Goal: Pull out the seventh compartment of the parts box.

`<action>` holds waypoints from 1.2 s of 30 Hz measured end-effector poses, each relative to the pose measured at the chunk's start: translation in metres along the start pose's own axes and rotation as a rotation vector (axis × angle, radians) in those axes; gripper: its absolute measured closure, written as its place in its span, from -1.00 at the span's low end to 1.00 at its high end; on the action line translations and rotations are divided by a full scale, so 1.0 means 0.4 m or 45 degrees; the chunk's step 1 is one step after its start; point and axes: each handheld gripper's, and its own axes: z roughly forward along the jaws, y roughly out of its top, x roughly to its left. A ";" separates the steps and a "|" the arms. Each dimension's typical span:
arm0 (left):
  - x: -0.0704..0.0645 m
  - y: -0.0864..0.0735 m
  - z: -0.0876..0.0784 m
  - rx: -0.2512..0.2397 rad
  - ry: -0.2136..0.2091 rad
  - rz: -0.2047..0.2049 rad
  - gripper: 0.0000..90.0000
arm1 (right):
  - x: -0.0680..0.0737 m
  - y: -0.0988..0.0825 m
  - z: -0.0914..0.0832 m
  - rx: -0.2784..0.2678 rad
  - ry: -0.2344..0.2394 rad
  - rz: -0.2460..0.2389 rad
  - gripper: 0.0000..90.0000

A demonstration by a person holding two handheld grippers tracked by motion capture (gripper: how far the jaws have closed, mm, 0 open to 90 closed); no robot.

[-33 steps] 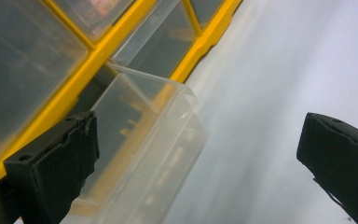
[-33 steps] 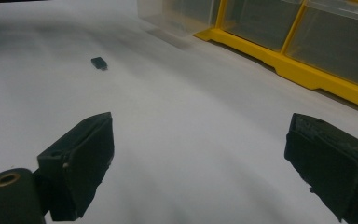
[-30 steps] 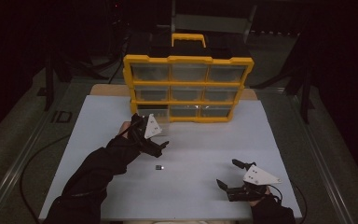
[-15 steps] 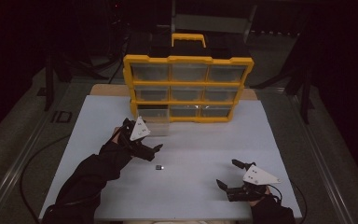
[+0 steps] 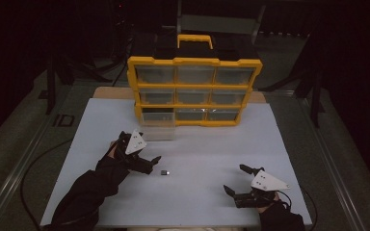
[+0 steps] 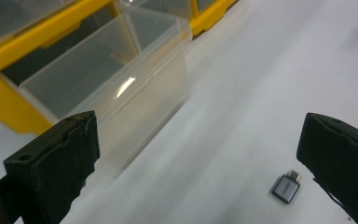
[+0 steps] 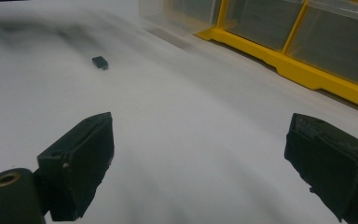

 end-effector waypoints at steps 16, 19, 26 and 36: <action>-0.011 -0.076 -0.024 0.005 -0.017 -0.072 -1.00 | 0.001 0.000 0.002 0.003 0.003 -0.011 -0.82; -0.010 -0.086 -0.028 0.009 -0.026 -0.081 -1.00 | 0.003 0.000 0.002 0.002 0.003 -0.009 -0.82; -0.014 -0.111 -0.048 -0.016 -0.029 -0.114 -1.00 | 0.004 0.001 0.002 0.005 0.001 -0.008 -0.82; -0.013 -0.160 -0.070 -0.005 -0.030 -0.177 -1.00 | 0.005 0.000 0.002 0.008 0.000 -0.014 -0.82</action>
